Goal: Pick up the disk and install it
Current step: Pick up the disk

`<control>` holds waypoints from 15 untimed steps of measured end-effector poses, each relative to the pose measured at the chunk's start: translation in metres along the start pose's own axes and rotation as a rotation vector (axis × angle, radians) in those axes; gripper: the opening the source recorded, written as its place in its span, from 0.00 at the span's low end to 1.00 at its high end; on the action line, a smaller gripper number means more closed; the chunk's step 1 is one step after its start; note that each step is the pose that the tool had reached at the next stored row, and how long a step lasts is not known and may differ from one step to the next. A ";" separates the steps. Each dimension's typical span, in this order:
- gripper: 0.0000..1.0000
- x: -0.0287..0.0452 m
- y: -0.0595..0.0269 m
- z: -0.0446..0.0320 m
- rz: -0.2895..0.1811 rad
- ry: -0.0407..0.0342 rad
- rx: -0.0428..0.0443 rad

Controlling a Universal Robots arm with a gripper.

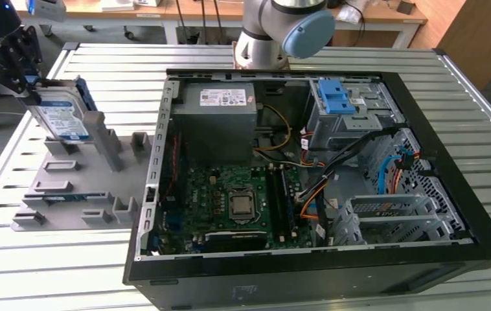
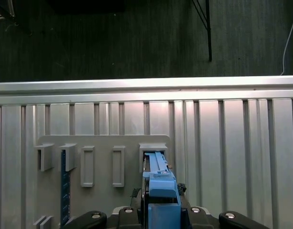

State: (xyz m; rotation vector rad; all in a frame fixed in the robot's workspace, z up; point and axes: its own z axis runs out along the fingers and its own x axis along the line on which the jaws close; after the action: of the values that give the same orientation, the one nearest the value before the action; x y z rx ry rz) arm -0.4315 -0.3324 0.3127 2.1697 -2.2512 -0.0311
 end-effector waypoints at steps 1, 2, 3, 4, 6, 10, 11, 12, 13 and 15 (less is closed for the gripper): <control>0.36 0.0000 0.0000 -0.0009 0.000 0.0000 -0.0001; 0.36 0.0000 0.0000 -0.0018 0.000 -0.0001 0.0000; 0.36 0.0000 0.0000 -0.0026 0.000 0.0000 0.0000; 0.36 0.0000 0.0001 -0.0034 0.000 -0.0001 0.0000; 0.36 0.0000 0.0001 -0.0046 0.000 -0.0001 0.0001; 0.36 0.0000 0.0002 -0.0071 0.000 -0.0001 0.0000; 0.36 0.0000 0.0002 -0.0074 0.000 -0.0001 0.0002; 0.36 0.0000 0.0002 -0.0079 0.000 -0.0001 0.0001; 0.36 0.0000 0.0002 -0.0085 0.000 0.0000 0.0000; 0.36 0.0000 0.0002 -0.0095 0.000 -0.0001 0.0001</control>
State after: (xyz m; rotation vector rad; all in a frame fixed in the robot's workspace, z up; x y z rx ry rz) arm -0.4315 -0.3324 0.3222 2.1698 -2.2513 -0.0311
